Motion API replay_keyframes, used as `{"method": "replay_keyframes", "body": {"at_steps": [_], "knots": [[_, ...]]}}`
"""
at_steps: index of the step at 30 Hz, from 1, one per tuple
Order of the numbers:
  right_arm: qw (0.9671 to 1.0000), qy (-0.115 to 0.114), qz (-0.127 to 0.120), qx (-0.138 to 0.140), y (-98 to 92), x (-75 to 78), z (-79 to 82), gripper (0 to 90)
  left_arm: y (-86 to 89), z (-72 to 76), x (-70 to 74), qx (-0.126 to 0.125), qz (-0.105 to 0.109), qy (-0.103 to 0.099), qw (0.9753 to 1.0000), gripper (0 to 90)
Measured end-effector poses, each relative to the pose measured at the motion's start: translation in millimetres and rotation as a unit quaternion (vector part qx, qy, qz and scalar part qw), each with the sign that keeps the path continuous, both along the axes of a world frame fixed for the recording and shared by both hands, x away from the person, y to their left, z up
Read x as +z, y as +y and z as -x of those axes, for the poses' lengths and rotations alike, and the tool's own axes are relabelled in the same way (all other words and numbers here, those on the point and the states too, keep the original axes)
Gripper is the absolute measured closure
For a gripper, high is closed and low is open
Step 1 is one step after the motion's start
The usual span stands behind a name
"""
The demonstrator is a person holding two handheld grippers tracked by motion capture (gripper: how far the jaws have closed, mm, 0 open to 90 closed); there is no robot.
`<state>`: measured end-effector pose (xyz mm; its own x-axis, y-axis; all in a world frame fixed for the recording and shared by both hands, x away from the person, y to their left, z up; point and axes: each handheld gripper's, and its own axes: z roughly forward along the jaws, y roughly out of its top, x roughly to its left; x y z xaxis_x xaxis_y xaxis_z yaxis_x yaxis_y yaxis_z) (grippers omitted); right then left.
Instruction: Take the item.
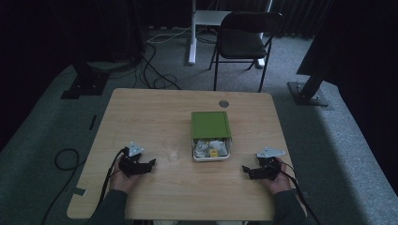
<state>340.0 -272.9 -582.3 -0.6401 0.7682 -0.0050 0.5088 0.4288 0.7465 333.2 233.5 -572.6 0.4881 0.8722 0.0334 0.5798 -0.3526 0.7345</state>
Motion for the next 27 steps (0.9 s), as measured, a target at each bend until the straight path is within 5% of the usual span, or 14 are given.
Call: {"method": "replay_keyframes", "body": {"at_steps": [27], "knots": [[1.0000, 0.005, 0.006, 0.005, -0.7, 1.8, 2.2, 14.7, 0.2, -0.2, 0.0, -0.001, 0.000, 0.000, 1.0000, 25.0]]}}
